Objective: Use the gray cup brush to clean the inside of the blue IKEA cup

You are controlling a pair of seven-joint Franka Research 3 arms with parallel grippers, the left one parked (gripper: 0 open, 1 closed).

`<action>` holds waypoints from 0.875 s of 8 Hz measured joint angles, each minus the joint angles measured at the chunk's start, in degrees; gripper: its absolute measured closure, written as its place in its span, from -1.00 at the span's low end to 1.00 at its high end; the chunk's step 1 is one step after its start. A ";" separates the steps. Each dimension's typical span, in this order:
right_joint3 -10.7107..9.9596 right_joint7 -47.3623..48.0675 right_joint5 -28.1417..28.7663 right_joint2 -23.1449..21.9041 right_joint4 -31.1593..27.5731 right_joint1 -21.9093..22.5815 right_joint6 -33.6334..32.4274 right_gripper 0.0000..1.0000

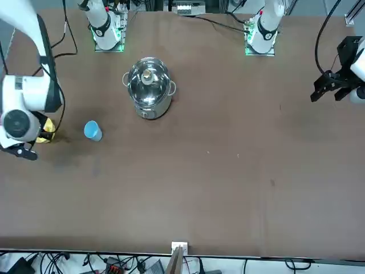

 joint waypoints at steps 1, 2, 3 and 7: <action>0.62 -3.19 3.42 -1.01 3.07 0.00 -2.99 -1.00; 1.04 -6.43 6.70 -2.00 6.09 0.01 -6.07 -1.00; 1.16 -9.57 10.35 -2.92 9.19 -0.01 -9.33 -1.00; 0.96 -15.78 22.54 -9.20 15.97 -0.20 -16.96 -1.00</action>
